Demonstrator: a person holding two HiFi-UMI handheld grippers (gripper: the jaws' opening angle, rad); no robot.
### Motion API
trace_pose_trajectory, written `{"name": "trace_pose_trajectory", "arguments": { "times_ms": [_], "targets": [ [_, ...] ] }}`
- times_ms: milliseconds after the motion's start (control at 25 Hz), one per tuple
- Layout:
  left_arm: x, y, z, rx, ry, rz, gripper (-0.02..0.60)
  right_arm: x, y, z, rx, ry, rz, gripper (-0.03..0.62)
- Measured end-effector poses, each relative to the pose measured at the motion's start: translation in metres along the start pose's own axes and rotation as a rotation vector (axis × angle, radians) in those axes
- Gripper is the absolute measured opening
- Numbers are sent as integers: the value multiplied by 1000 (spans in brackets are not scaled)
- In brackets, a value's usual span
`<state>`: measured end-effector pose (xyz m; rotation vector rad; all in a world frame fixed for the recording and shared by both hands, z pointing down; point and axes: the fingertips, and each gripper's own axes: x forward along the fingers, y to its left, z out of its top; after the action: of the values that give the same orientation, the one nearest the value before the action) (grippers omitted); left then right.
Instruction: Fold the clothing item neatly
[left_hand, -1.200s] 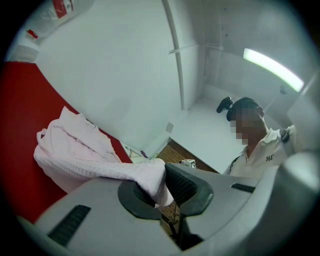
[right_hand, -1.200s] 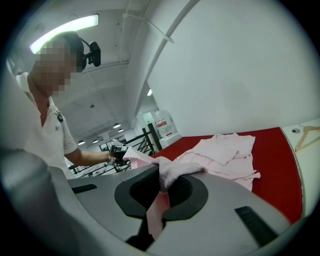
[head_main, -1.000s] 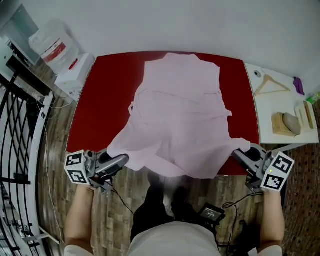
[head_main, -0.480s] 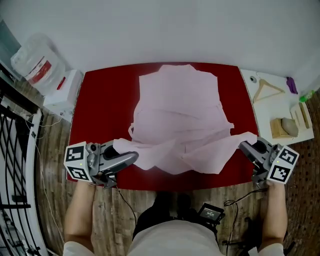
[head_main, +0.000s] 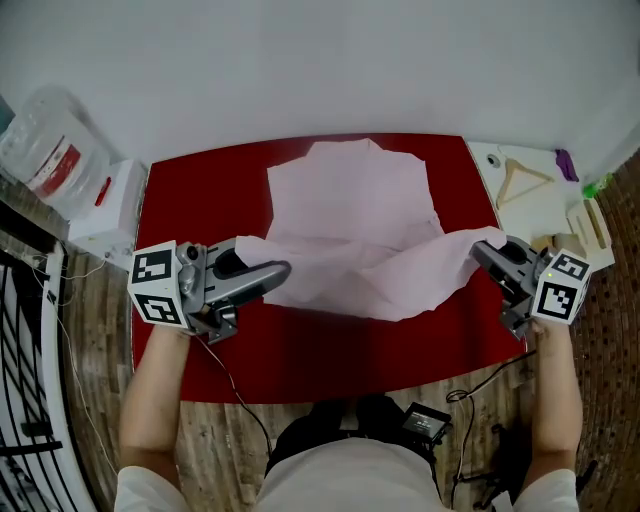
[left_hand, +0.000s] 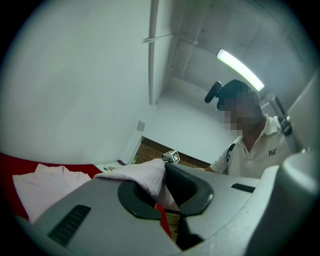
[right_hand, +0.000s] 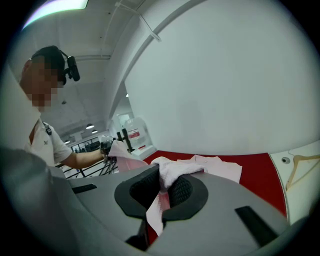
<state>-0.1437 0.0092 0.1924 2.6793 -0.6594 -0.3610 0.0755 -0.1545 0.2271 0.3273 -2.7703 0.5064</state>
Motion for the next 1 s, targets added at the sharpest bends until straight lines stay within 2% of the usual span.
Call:
{"name": "trace_pose_trajectory", "arguments": {
  "times_ms": [560,640,840,1000],
  "targets": [
    [-18,74,39,36,-33,103,25,58,-53,49,-28,44,35,23],
    [-20,94,40,24,-36,125,25,71,-72,52,-10,53,45,23],
    [-16,181,37,-36,-50,189,25,118,-153,50,89,78,58,23],
    [-19,189,33,-42,-39,223,25,122,-168,41,118,89,57,23]
  ]
}}
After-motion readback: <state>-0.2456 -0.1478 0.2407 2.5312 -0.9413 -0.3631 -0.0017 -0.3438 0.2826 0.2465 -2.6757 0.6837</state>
